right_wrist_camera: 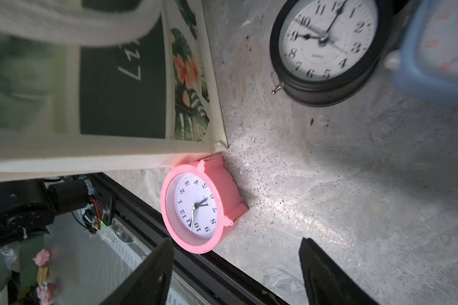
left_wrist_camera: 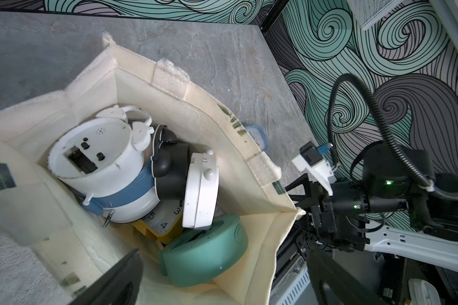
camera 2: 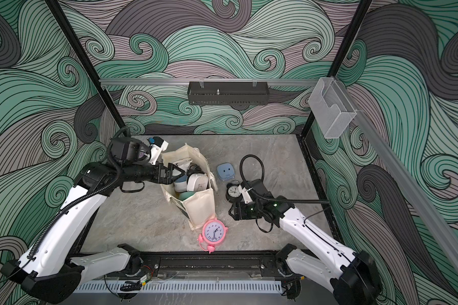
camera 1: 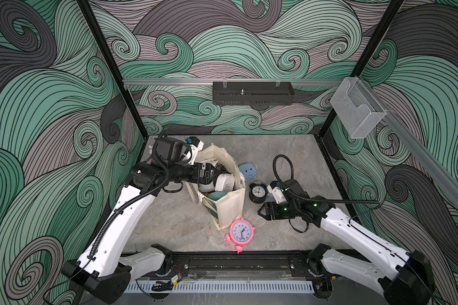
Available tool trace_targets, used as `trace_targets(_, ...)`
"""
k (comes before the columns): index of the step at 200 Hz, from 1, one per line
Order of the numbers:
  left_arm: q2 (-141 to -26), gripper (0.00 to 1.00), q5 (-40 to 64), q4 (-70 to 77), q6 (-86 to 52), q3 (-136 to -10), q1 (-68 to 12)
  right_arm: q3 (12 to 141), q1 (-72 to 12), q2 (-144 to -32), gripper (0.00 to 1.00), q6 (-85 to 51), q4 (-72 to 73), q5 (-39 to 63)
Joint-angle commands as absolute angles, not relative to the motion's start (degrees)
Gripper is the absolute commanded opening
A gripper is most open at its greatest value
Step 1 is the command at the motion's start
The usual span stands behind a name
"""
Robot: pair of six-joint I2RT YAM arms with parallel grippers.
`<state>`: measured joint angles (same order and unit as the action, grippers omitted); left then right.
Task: Put the alarm clock into the canvas bag
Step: Place the alarm at the canvas bag, then move the alarm to the center of the board.
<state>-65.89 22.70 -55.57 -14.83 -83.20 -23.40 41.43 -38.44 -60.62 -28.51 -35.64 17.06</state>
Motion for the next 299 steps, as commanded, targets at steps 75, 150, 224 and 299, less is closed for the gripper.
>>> trace_targets(75,-64.3,0.92,22.4,-57.7,-14.9,-80.7,-23.6,44.0,-50.4,-75.3,0.72,-26.6,-28.8,7.3)
trace_targets(150,-64.2,0.91,22.4,-57.5,-14.6,-80.4,-23.6,45.0,-50.8,-79.6,0.63,-24.8,-26.2,8.3)
trace_targets(224,-64.5,0.91,22.5,-57.0,-14.5,-80.1,-23.6,44.2,-51.4,-83.2,0.62,-24.0,-24.7,9.1)
trace_targets(299,-64.9,0.91,22.4,-56.6,-14.8,-80.2,-23.6,43.6,-51.4,-82.8,0.49,-25.4,-26.3,2.6)
